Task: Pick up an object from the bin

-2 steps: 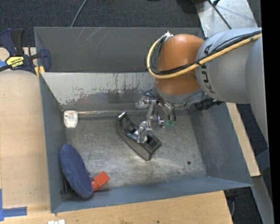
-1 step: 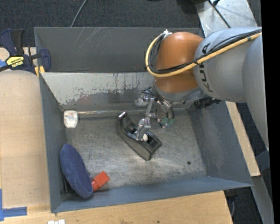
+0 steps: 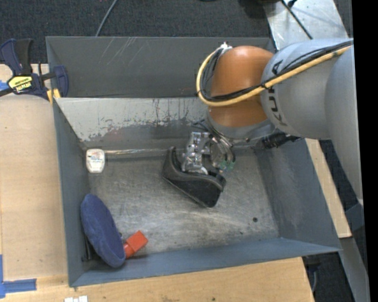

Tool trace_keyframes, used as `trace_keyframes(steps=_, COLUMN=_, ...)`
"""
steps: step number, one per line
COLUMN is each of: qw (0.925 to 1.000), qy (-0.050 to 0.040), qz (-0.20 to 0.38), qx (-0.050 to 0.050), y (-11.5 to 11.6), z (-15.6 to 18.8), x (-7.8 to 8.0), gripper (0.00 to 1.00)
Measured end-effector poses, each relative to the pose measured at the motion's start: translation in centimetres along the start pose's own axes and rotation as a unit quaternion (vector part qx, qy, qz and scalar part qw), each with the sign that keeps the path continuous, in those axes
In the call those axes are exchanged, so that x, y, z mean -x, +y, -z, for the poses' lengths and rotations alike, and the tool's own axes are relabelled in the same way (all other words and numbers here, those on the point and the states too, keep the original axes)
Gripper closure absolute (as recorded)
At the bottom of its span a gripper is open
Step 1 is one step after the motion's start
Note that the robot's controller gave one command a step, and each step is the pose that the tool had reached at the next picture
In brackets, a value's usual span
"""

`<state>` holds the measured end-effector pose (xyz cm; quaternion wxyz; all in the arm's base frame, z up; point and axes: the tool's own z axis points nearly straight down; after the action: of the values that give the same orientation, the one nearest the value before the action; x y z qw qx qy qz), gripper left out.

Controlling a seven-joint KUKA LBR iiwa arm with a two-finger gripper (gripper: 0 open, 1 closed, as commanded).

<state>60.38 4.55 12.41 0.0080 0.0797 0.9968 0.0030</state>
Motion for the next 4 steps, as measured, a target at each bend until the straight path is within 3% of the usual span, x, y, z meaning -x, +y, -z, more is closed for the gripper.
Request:
trace_keyframes(steps=1, qw=1.0000, qy=0.0017, qz=0.000, qx=0.000, y=0.0, z=-0.3, x=-0.1, gripper=0.00)
trace_keyframes(steps=2, qw=0.9917, qy=0.0007, qz=-0.128, qx=-0.002, y=-0.1, z=-2.1, x=0.1, gripper=0.00)
trace_keyframes(steps=3, qw=0.9859, qy=0.0042, qz=-0.167, qx=-0.003, y=2.6, z=0.5, x=-1.6, gripper=0.00)
trace_keyframes(steps=4, qw=0.9891, qy=0.0053, qz=-0.147, qx=0.001, y=1.5, z=-3.8, x=-0.3, gripper=0.00)
